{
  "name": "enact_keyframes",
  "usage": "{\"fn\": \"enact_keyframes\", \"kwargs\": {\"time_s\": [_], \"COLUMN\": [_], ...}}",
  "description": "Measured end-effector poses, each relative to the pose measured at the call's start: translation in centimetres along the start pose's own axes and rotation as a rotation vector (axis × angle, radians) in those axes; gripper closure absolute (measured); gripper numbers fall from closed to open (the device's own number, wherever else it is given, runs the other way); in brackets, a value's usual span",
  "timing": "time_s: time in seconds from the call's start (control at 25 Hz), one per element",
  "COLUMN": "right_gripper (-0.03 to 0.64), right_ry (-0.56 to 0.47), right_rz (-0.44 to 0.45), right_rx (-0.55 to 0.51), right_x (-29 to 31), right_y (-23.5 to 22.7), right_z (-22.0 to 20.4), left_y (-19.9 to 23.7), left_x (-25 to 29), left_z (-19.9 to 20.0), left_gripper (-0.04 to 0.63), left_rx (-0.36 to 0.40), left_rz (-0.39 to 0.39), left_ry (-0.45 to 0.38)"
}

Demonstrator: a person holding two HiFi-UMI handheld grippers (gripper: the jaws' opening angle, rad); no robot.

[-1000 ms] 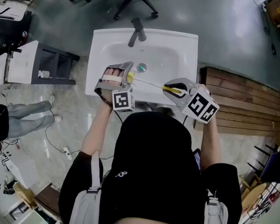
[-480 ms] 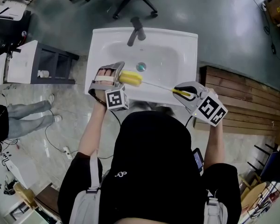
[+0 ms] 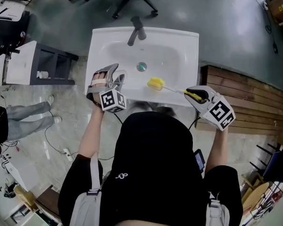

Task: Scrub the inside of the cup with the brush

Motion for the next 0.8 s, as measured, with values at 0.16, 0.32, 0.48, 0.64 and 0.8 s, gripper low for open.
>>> {"fn": "enact_keyframes", "kwargs": {"time_s": [0.16,0.32,0.48,0.64,0.8], "right_gripper": [0.565,0.565,0.565,0.565,0.565], "right_ry": [-0.005,-0.017,-0.038,-0.067,-0.1], "right_rz": [-0.052,-0.105,-0.158,-0.223,-0.316], "right_rx": [0.049,0.091,0.121,0.143,0.168], "right_x": [-0.4,-1.0,-1.3,-1.9,-2.7], "right_y": [0.2,0.3,0.1,-0.3,-1.1], "right_z": [-1.2,-1.9,-2.3,-2.4,-2.3], "left_y": [-0.3,-0.3,0.0,-0.2,-0.3], "left_x": [0.0,-0.1,-0.4,-0.2,-0.1], "left_z": [0.1,0.3,1.1,1.6,2.2], "left_gripper": [0.33,0.33,0.33,0.33,0.33], "left_rx": [-0.098,-0.202,-0.286,-0.301,-0.308], "left_rz": [-0.012,-0.017,-0.016,-0.023,-0.027], "left_ry": [-0.026,-0.046,-0.067,-0.082,-0.093]}}
Point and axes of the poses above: the fingertips, and each gripper's own axes: x forward along the fingers, y to its left, z out of its top, the point moved 9 cm from there along -x, backward along the fingers, and after that the axes turned 9 degrees about -x, right-handed, at the moved point
